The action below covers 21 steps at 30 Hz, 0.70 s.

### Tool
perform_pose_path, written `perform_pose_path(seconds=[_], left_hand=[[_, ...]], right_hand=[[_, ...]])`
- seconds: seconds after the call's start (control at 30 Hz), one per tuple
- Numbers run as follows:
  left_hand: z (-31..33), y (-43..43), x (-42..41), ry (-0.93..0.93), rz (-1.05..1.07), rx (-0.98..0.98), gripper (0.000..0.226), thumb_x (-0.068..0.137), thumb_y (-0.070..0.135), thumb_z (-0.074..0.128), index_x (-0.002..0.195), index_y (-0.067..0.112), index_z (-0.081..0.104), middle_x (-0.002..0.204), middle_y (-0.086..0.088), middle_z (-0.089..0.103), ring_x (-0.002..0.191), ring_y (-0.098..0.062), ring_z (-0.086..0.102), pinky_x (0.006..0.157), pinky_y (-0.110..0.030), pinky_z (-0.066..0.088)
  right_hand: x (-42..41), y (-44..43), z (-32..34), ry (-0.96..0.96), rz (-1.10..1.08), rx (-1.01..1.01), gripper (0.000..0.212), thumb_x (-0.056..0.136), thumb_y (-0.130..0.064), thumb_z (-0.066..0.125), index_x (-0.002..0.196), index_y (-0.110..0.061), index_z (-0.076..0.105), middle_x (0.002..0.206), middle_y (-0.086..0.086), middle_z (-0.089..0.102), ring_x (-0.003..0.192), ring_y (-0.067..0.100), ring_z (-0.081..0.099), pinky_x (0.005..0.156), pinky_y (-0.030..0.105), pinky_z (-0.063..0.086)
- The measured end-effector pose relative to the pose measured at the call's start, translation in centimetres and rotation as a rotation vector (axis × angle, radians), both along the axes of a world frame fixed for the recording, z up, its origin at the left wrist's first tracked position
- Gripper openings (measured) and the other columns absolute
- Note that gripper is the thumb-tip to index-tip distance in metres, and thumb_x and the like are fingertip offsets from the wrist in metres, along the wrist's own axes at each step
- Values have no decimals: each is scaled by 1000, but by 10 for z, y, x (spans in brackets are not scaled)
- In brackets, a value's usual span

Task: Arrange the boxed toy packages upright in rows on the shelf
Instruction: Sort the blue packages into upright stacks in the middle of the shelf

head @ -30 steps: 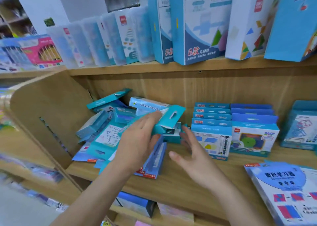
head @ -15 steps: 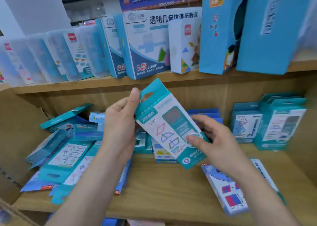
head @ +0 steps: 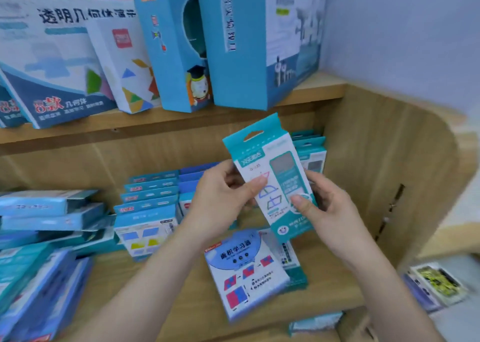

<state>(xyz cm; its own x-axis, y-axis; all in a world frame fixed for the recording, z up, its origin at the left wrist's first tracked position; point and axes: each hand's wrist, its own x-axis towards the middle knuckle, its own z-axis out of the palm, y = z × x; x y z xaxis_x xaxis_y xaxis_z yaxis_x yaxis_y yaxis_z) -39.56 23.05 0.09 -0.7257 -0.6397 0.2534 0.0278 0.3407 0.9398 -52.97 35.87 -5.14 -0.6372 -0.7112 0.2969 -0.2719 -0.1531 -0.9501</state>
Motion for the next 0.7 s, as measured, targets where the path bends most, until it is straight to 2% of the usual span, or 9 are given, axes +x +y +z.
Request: perform_pose_path(seconds=[0.07, 0.13, 0.2, 0.3, 0.37, 0.47, 0.63, 0.7], left_hand=[[-11, 1, -32, -41, 13, -31, 16, 85, 14, 69, 101, 14, 66, 84, 8, 73, 72, -6, 67, 56, -23, 55], [-29, -2, -63, -111, 48, -151, 22, 84, 23, 70, 104, 18, 64, 97, 6, 73, 84, -11, 68, 72, -38, 58], [-45, -5, -88, -222, 79, -276, 27, 84, 31, 68, 108, 19, 62, 101, 6, 71, 85, -10, 67, 76, -38, 56], [-66, -3, -116, -308, 60, -306, 29, 89, 28, 63, 114, 14, 56, 107, 0, 70, 89, -16, 67, 78, -37, 55], [-74, -2, -128, -312, 88, -314, 26, 90, 20, 62, 112, 12, 52, 107, -2, 67, 92, -21, 66, 80, -35, 53], [-76, -3, -138, -278, 174, -288, 32, 85, 13, 68, 105, 19, 44, 103, 1, 59, 89, -23, 63, 78, -37, 52], [-73, -5, -147, -334, 214, -302, 40, 82, 16, 71, 111, 14, 43, 113, -3, 64, 97, -19, 61, 75, -30, 48], [-74, -4, -149, -350, 221, -352, 41, 82, 18, 72, 111, 14, 43, 116, -4, 64, 102, -21, 62, 78, -34, 51]], right_hand=[[-16, 3, -15, 115, -155, 80, 42, 91, -17, 61, 130, -31, 52, 118, -10, 66, 108, 9, 61, 89, 38, 53], [-29, 4, -26, 205, -281, 193, 51, 91, -21, 59, 138, -32, 42, 129, -10, 58, 118, 9, 53, 100, 40, 46], [-36, 4, -33, 222, -304, 256, 59, 90, -20, 58, 143, -31, 34, 135, -9, 53, 124, 10, 48, 104, 40, 41], [-39, 0, -38, 202, -244, 274, 67, 88, -12, 58, 143, -36, 27, 134, -11, 53, 121, 8, 50, 102, 37, 44], [-41, -3, -39, 188, -219, 301, 72, 88, -10, 57, 146, -36, 22, 134, -11, 52, 121, 8, 51, 101, 36, 45], [-45, -7, -39, 168, -194, 309, 78, 89, -10, 57, 149, -35, 14, 139, -10, 47, 123, 9, 50, 100, 32, 45], [-52, -16, -36, 198, -202, 325, 80, 89, -10, 57, 151, -30, 10, 146, -8, 38, 128, 9, 45, 100, 27, 43], [-55, -21, -35, 214, -208, 334, 79, 89, -12, 58, 151, -28, 11, 146, -6, 38, 128, 10, 44, 98, 24, 41]])
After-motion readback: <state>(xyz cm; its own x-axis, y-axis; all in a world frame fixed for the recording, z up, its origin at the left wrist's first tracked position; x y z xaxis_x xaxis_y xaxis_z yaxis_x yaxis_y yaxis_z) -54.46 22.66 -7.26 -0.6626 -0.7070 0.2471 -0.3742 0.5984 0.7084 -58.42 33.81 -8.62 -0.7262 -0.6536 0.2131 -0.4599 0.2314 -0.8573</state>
